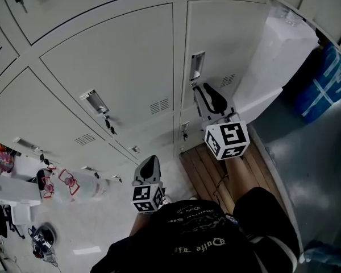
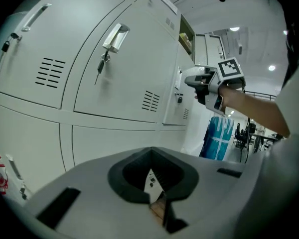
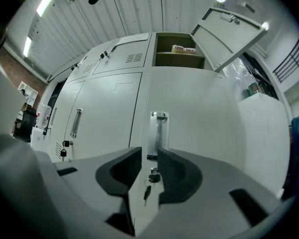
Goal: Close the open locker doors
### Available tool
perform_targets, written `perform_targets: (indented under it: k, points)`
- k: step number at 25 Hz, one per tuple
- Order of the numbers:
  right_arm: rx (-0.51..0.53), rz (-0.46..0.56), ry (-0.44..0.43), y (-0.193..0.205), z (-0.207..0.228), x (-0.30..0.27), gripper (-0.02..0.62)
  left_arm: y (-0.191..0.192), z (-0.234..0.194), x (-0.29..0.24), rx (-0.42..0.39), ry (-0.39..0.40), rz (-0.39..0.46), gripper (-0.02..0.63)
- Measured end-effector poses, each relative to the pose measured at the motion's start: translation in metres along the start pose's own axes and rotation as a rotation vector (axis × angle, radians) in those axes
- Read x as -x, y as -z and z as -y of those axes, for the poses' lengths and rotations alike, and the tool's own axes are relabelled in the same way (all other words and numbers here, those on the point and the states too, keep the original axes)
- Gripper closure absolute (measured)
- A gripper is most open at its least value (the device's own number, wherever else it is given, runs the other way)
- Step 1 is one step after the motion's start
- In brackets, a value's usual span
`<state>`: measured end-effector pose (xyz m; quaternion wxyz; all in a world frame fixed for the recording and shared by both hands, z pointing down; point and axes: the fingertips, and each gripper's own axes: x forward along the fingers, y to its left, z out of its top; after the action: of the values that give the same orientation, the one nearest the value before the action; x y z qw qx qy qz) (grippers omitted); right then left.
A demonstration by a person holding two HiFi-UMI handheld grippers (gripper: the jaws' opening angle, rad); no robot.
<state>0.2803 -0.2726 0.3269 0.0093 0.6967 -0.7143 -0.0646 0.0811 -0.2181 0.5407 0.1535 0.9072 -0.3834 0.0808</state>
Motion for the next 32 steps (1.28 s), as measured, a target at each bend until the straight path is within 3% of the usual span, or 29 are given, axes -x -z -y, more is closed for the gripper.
perform_targets:
  k: [17,32]
  points:
    - [-0.092,-0.150,0.186,0.088,0.025,0.120,0.535,-0.021,0.064,-0.016,-0.002,0.102,0.038,0.600]
    - [-0.111,-0.154,0.229,0.095,0.035,0.153,0.563,-0.040,0.104,-0.024,-0.034,0.165,0.043,0.600]
